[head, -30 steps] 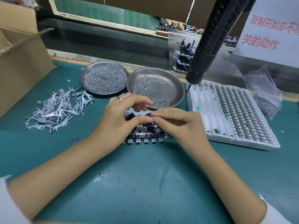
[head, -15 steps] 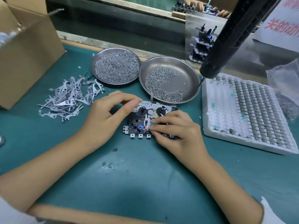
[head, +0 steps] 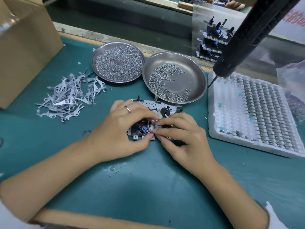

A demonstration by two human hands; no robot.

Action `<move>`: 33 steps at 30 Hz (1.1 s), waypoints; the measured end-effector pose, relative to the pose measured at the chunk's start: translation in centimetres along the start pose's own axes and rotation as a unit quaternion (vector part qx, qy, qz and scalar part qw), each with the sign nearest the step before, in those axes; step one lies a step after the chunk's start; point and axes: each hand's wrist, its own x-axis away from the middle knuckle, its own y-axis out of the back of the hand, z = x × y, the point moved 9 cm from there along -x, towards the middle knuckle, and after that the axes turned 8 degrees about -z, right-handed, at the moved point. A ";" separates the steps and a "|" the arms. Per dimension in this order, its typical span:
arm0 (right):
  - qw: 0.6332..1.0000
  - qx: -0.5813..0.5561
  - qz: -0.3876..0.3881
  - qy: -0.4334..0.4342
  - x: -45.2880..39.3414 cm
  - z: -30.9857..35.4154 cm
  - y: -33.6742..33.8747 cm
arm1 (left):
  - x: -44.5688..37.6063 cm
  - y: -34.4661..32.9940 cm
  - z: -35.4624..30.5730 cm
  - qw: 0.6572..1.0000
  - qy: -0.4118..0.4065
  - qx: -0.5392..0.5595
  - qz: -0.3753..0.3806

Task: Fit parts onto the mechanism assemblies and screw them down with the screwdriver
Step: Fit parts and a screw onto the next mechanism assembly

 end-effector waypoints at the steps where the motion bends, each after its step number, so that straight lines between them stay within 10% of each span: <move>1: 1.000 -0.013 -0.002 -0.021 0.0 -0.2 0.1 | 0.1 -0.3 -0.1 1.000 -0.009 -0.015 0.006; 14: 0.994 -0.059 -0.033 -0.089 0.1 -0.3 0.9 | -0.1 -0.7 -0.1 1.000 0.015 0.012 -0.006; 21: 0.929 -0.014 -0.353 -0.112 -3.1 -0.7 10.5 | -0.1 -0.6 0.1 0.999 0.017 0.030 -0.018; 33: 0.904 -0.222 -0.336 -0.142 -11.5 0.8 9.8 | -0.3 -0.6 0.4 0.997 0.035 0.062 -0.019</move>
